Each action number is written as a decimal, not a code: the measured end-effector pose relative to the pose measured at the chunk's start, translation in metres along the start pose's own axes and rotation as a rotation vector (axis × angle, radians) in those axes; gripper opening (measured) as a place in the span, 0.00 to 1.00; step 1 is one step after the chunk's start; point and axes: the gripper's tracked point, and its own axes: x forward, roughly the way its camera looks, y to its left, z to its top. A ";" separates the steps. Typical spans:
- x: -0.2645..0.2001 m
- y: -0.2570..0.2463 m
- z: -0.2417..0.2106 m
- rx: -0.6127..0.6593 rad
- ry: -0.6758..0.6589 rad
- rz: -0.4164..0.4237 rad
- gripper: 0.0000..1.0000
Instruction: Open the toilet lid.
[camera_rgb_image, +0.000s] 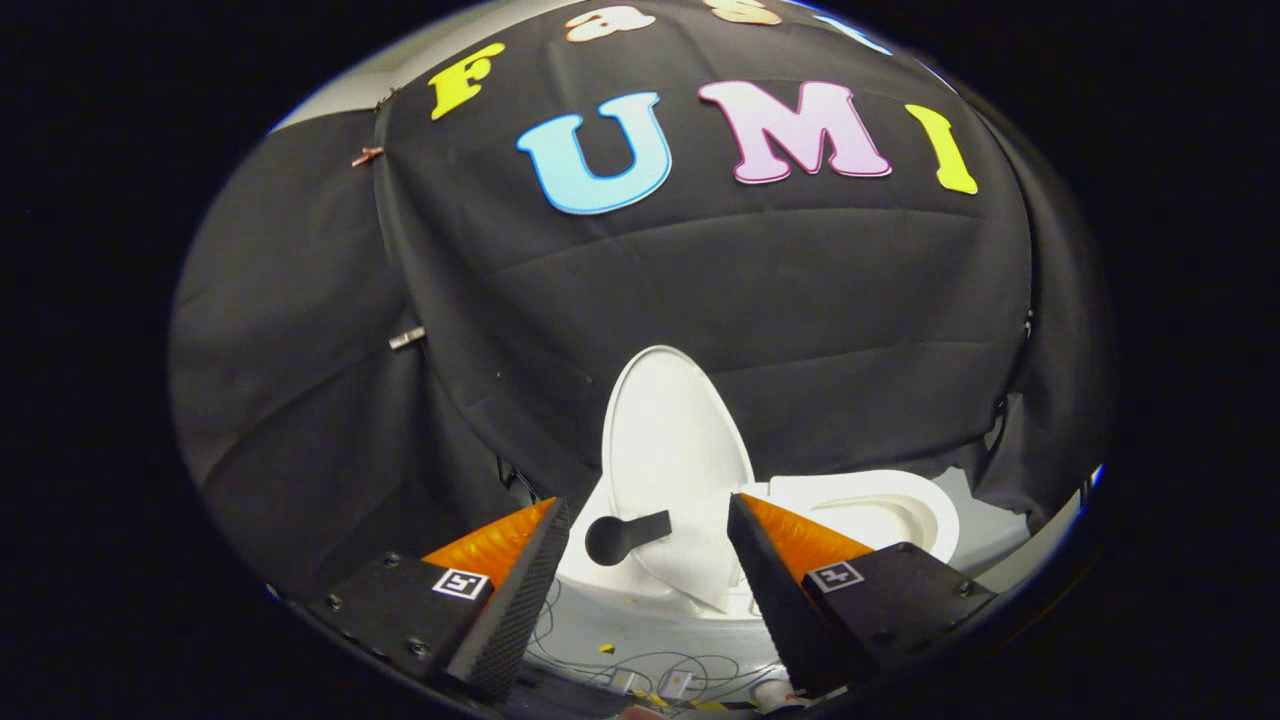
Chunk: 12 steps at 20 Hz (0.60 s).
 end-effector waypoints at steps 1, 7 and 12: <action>-0.005 -0.010 0.007 0.010 -0.009 0.009 0.99; -0.029 -0.082 0.038 0.045 -0.068 0.021 0.99; -0.027 -0.153 0.037 0.024 -0.109 -0.022 0.99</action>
